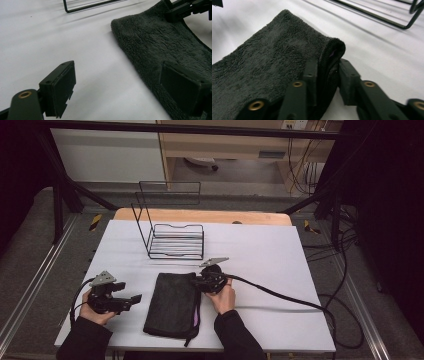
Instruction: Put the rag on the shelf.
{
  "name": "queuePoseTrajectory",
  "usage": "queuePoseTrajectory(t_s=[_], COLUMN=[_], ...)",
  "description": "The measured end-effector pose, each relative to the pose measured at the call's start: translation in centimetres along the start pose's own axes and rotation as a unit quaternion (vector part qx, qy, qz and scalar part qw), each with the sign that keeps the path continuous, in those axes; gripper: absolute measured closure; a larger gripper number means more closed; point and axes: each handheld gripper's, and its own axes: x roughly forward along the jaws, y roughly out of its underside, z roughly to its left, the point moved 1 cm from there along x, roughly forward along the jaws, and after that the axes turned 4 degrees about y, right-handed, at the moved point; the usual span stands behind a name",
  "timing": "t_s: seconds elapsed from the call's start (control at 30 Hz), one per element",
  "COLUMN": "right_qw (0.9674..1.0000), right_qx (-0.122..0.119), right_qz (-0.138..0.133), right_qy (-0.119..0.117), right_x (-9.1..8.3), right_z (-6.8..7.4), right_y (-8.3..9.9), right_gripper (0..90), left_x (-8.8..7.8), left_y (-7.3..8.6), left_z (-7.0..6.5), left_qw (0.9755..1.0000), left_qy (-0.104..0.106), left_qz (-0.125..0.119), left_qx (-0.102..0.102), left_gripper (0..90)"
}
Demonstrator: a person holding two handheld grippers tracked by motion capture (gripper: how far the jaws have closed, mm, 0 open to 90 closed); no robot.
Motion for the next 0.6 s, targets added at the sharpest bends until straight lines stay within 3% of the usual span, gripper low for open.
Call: queuePoseTrajectory(t_s=[0.07,0.33,0.5,0.6], right_qw=[1.0000,0.9990,0.9985,0.9988], right_qx=[-0.003,-0.002,0.009,0.004], right_qz=[-0.007,-0.044,-0.053,-0.048], right_qy=[0.002,-0.003,-0.009,-0.005], right_x=[-0.4,-2.7,-3.6,-3.8], right_z=[-0.2,-0.8,-1.3,-1.4], right_y=[0.0,-0.6,-0.6,-0.4], right_gripper=[62.7,26.7,13.6,10.3], left_x=[0.1,0.8,2.0,3.1], left_y=[-0.1,-1.9,-3.8,-4.9], left_z=[0.1,-0.2,-0.3,-0.2], left_qw=[1.0000,0.9999,0.9999,0.9999], left_qy=[0.000,0.001,-0.006,-0.007], left_qz=[0.000,0.003,0.004,0.006], left_qx=[0.001,0.012,0.012,-0.003], left_gripper=[13.6,13.4,14.8,19.9])
